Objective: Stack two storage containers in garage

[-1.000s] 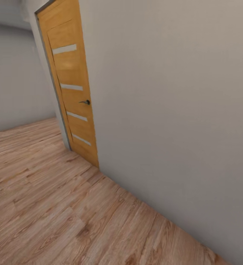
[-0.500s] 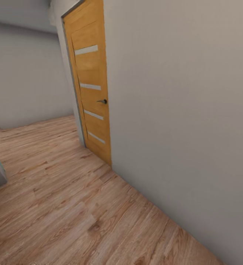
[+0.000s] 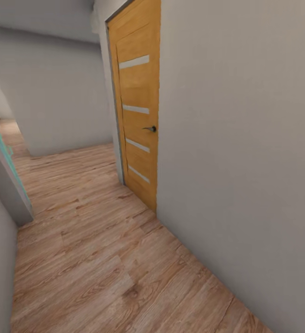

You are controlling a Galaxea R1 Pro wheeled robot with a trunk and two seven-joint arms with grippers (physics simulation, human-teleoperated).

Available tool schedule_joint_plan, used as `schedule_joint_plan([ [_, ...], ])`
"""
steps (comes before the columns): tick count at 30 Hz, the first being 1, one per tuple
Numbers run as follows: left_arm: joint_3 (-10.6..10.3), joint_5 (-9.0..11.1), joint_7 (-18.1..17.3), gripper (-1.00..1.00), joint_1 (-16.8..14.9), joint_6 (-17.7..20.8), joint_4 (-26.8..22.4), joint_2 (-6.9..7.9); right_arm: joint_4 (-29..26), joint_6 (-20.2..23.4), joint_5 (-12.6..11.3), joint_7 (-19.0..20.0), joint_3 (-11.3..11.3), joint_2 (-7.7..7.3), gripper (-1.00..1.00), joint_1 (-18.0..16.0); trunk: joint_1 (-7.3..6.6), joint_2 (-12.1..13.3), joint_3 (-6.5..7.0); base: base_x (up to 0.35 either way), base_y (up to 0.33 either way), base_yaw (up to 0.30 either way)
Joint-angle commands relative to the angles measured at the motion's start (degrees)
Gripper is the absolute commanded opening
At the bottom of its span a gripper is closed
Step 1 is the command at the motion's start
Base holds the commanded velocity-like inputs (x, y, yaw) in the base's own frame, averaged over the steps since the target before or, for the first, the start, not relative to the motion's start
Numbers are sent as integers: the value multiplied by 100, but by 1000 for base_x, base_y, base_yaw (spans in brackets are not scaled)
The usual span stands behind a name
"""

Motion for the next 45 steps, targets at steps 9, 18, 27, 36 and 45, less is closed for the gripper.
schedule_joint_plan([
  [9, -5, 57, -24, 100, -3, 25, -2, 1, 20, -32, -49, -4, 48, 5, 100, -6, 3, -3, -10, 320, 0, 268],
  [18, -7, 53, -24, 100, -3, 25, -2, 1, 20, -32, -51, -4, 48, 5, 100, -6, 3, -3, -21, 320, 0, 268],
  [27, -7, 53, -24, 100, -3, 25, -2, 1, 20, -34, -53, -4, 48, -3, 100, -6, 3, -3, -27, 320, 0, 93],
  [36, -10, 53, -24, 100, -3, 25, -2, 1, 20, -32, -38, -4, 48, -4, 100, -8, 3, -3, -27, 320, 0, 2],
  [45, -10, 53, -24, 100, -3, 25, -2, 1, 20, -31, -35, -4, 48, 6, 100, -6, 3, -3, -27, 320, 0, 70],
])
